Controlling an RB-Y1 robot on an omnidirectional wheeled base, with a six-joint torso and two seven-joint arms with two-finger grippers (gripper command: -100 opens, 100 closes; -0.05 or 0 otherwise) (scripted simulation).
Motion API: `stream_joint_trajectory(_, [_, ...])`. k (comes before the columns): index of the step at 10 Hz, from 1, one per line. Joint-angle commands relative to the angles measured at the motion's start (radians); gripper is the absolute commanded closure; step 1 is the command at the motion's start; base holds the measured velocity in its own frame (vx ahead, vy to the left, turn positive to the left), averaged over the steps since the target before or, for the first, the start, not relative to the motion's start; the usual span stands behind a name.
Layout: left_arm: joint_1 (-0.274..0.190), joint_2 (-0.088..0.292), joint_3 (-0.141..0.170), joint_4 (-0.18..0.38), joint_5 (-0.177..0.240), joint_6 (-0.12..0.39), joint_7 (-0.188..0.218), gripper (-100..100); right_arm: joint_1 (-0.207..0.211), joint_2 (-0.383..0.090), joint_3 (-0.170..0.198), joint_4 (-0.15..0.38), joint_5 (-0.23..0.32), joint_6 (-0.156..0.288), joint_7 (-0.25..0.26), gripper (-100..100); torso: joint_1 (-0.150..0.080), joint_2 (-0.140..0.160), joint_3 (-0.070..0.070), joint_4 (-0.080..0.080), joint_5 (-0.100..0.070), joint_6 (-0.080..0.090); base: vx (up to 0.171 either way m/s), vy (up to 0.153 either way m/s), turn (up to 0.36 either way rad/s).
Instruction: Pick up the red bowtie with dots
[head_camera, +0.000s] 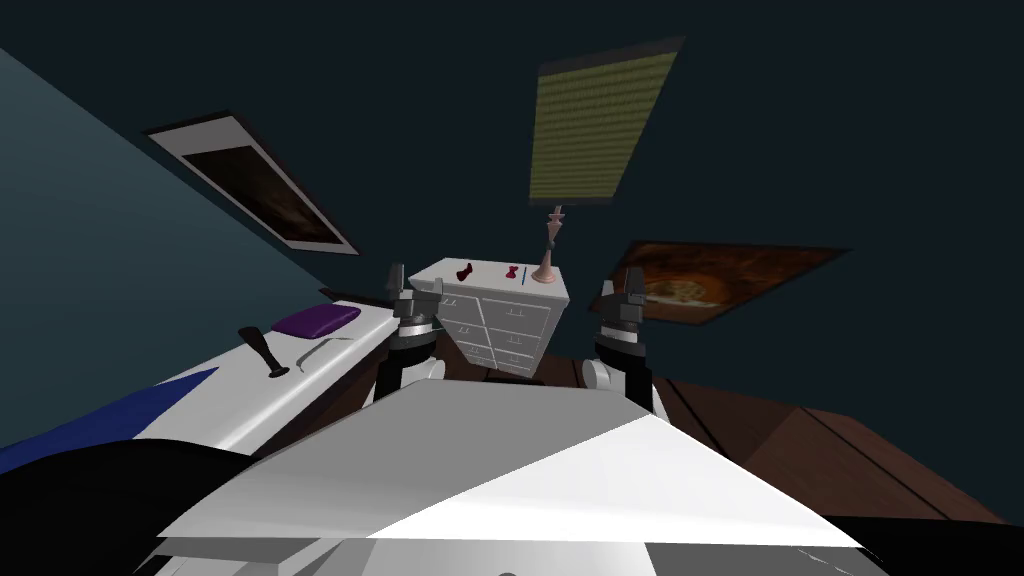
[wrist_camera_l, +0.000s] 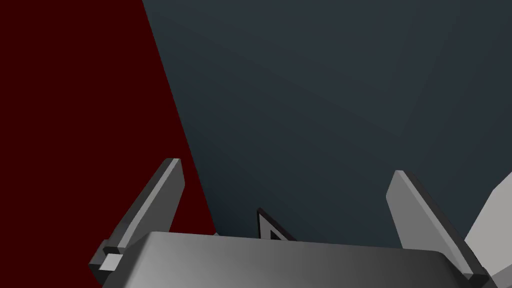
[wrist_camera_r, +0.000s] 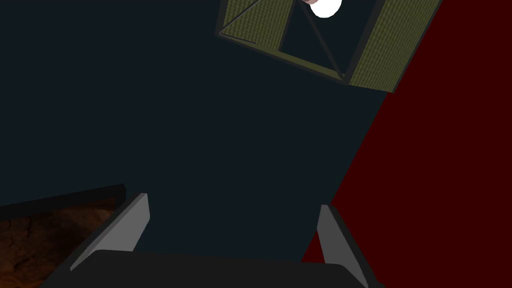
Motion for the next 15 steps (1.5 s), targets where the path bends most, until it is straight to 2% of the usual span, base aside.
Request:
stream_joint_trajectory(1, [-0.002, 0.031, 0.004, 0.006, 0.005, -0.005, 0.006, -100, 0.0, 0.0, 0.0, 0.0, 0.0, 0.0, 0.0, 0, 0.0, 0.0, 0.0, 0.0, 0.0, 0.0, -0.022, 0.009, -0.016])
stream_joint_trajectory(4, [-0.008, 0.124, 0.018, 0.031, 0.026, -0.027, 0.03, -100, 0.0, 0.0, 0.0, 0.0, 0.0, 0.0, 0.0, 0, 0.003, 0.004, 0.002, 0.001, 0.001, 0.0, -0.071, 0.033, -0.038])
stream_joint_trajectory(5, [-0.008, 0.136, 0.018, 0.031, 0.026, -0.027, 0.03, -100, 0.0, 0.0, 0.0, 0.0, 0.0, 0.0, 0.0, 0, 0.003, 0.005, 0.003, 0.001, 0.001, 0.0, -0.058, 0.035, -0.017])
stream_joint_trajectory(6, [-0.011, 0.175, 0.024, 0.044, 0.036, -0.038, 0.041, -100, 0.0, 0.0, 0.0, 0.0, 0.0, 0.0, 0.0, 0, 0.003, 0.004, 0.003, 0.001, 0.001, 0.0, -0.055, 0.027, -0.029])
stream_joint_trajectory(14, [-0.019, 0.416, 0.055, 0.109, 0.092, -0.097, 0.101, -100, 0.0, 0.0, 0.0, 0.0, 0.0, 0.0, 0.0, 0, 0.003, 0.005, 0.003, 0.001, 0.001, 0.0, -0.066, 0.032, -0.034])
stream_joint_trajectory(15, [-0.02, 0.447, 0.063, 0.129, 0.109, -0.115, 0.119, -100, 0.0, 0.0, 0.0, 0.0, 0.0, 0.0, 0.0, 0, 0.002, 0.004, 0.002, 0.001, 0.001, 0.0, -0.057, 0.024, -0.043])
